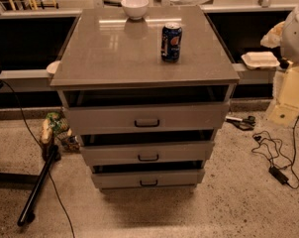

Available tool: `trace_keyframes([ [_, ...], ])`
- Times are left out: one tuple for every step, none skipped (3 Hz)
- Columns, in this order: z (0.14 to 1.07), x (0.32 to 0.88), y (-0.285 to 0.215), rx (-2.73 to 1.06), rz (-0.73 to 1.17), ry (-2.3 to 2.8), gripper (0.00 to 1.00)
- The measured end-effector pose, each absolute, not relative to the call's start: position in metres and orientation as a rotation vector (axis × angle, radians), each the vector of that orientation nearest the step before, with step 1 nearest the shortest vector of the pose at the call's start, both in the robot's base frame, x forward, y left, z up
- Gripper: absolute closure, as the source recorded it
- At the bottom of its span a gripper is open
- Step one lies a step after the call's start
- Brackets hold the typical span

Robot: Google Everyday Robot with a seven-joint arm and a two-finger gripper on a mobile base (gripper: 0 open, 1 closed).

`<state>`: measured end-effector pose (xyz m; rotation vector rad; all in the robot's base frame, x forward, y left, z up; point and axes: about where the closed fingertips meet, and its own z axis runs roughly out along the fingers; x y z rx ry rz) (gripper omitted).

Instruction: Open middle drawer

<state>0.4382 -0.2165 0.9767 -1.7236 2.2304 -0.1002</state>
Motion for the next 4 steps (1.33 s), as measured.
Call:
trace_keyframes([
  [0.977,0.438,-0.217,-1.724,-0.100,2.230,0.00],
  [0.942,0.448,-0.214,-1.773,-0.044,2.206,0.00],
  [0.885,0.459,-0.210,-1.829,0.069,2.168,0.00],
  [0.832,0.467,-0.202,-1.878,0.159,2.130,0.00],
])
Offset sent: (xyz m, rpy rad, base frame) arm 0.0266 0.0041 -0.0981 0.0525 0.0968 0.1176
